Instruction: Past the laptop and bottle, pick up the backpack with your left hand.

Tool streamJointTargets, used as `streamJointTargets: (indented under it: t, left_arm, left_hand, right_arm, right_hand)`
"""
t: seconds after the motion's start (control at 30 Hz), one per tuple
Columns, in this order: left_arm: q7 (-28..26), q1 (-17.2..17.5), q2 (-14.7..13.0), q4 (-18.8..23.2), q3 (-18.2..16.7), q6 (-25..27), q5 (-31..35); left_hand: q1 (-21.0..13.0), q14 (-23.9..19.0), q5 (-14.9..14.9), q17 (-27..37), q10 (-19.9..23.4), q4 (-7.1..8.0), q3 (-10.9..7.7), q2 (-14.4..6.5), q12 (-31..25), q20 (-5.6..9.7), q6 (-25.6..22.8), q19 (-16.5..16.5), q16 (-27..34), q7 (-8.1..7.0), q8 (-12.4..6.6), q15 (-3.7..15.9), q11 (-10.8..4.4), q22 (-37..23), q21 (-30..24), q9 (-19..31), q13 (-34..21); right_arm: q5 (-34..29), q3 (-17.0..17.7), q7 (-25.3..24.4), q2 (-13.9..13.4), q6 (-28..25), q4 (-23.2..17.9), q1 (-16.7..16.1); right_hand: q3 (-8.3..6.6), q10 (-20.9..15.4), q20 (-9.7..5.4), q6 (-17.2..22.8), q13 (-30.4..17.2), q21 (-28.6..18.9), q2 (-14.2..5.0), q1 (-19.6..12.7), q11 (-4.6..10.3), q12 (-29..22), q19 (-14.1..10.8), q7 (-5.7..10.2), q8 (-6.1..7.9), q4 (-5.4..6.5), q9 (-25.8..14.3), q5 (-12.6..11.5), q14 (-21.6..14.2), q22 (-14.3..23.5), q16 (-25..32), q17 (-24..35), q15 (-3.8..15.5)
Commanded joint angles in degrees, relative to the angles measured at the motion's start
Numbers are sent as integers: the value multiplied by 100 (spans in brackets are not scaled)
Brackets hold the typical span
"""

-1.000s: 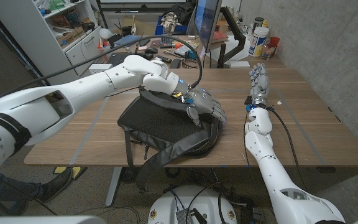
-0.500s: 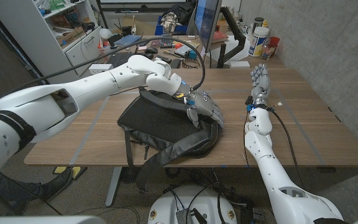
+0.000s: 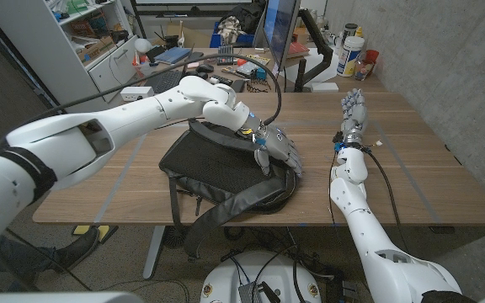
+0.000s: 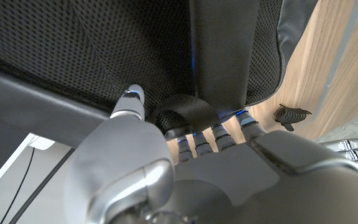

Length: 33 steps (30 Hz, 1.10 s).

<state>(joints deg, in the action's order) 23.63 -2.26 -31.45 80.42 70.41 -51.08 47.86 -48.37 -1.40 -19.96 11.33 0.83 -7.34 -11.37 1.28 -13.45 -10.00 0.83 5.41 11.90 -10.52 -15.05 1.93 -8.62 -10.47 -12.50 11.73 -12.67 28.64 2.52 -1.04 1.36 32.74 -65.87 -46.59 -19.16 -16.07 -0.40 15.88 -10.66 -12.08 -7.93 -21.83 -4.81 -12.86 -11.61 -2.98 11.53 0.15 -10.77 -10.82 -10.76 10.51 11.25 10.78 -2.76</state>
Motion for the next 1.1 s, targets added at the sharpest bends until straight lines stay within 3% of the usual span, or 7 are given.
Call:
streamJointTargets:
  t: [0.03, 0.27, 0.53, 0.63, 0.73, 0.93, 1.1]
  left_arm:
    - [-71, -93, 209, -226, 92, -34, 313]
    - [-76, -89, 273, -226, 106, 65, 395]
    - [-414, -37, 242, -156, 61, 133, 556]
    - [-529, -25, 248, -196, 46, 121, 548]
    - [-726, 18, 241, -238, 6, 124, 555]
    - [-886, 81, 222, -247, -50, 160, 514]
    - [-1009, 124, 244, -298, -94, 191, 482]
  left_hand:
    - [-150, -331, -79, 43, 291, -22, -8, -25, -132, -86, -333, 369, 130, -49, -146, 126, -129, -21, -134, 30, -68]
    - [-643, -1317, -7, 251, 1049, -100, -181, -141, -548, -143, -893, 1574, 413, -180, -374, 363, -304, -13, -431, 72, -408]
    - [-1763, -2581, 697, 817, 1984, -170, -696, -566, -1498, 112, -2193, 2630, 710, -175, -1045, 583, -334, -4, -534, 183, -1422]
    - [-2060, -2912, 923, 994, 2200, -181, -806, -601, -1766, 220, -2807, 2916, 753, -66, -1399, 662, -323, -9, -581, 231, -1752]
    - [-2260, -3192, 937, 1056, 2475, -176, -879, -553, -1969, 344, -3394, 3204, 705, 163, -1713, 804, -351, -17, -655, 215, -1986]
    - [-2535, -3647, 906, 785, 2966, -176, -980, -483, -2122, 690, -4138, 3828, 491, 242, -2171, 963, -364, -20, -888, 304, -2175]
    - [-2702, -4382, 902, 698, 3544, -129, -1073, -523, -2215, 928, -4668, 4405, 546, 341, -2531, 1013, -366, -4, -1118, 320, -2323]
  right_arm:
    - [100, 101, 26, 51, 171, 222, 87]
    - [122, 151, -13, 76, 250, 254, 97]
    - [114, 170, -36, 88, 310, 271, 110]
    - [114, 172, -35, 95, 325, 286, 118]
    - [124, 178, -29, 103, 342, 311, 131]
    - [153, 205, -14, 114, 393, 371, 170]
    - [170, 223, -1, 111, 416, 407, 199]
  right_hand:
    - [-42, -49, 67, 39, -21, 10, -15, -21, 16, -14, -8, 9, -1, -7, -30, -24, -49, 29, -6, 25, 26]
    - [-47, -46, 77, 47, -21, 12, -16, -21, 24, -10, -4, 15, 1, -8, -30, -25, -51, 29, -8, 24, 21]
    - [-52, -42, 84, 48, -21, 13, -15, -22, 16, -6, -2, 18, -1, -9, -31, -26, -46, 29, -13, 24, 20]
    - [-53, -47, 92, 50, -22, 12, -10, -23, 14, -7, -4, 18, -1, -13, -31, -26, -50, 29, -12, 23, 16]
    - [-55, -49, 93, 53, -22, 11, -9, -25, 8, -7, -6, 15, 0, -15, -32, -27, -61, 29, -9, 23, 14]
    - [-63, -56, 99, 50, -23, 10, -1, -44, 9, -9, -11, 10, -2, -33, -32, -29, -67, 28, -12, 17, 14]
    - [-65, -69, 103, 50, -23, 10, 0, -45, 7, -13, -13, 9, -3, -35, -32, -29, -70, 28, -12, 17, 9]
